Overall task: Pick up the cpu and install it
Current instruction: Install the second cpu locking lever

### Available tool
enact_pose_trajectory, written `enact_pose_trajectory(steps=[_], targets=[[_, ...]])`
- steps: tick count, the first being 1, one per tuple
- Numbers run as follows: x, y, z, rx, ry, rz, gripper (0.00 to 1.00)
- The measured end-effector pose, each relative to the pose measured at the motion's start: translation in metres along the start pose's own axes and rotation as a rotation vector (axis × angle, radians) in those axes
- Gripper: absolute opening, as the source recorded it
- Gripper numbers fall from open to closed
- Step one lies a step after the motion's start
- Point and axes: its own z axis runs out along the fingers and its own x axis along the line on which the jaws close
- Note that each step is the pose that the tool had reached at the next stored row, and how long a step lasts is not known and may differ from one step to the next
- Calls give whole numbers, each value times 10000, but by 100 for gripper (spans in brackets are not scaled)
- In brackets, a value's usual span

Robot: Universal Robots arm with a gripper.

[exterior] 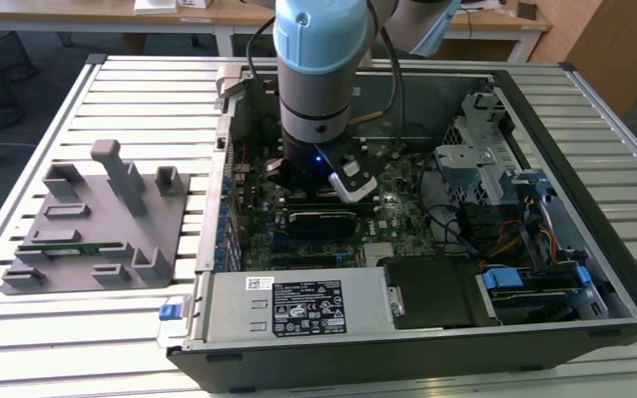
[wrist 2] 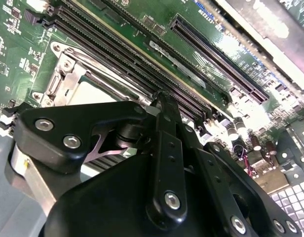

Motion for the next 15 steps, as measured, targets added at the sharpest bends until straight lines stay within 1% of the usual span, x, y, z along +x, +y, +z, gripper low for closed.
enact_pose_trajectory(steps=[2, 4, 5, 7, 8, 13, 15], targets=[[1, -2, 11, -36, -7, -1, 11], [1, -4, 22, -95, -25, -4, 11], [1, -5, 26, -132, -37, -7, 11], [2, -5, 27, -236, -60, -12, 11], [4, -5, 27, -269, -67, -12, 11], [10, -5, 31, -341, -93, -13, 11], [13, -7, 34, -395, -115, -17, 11]])
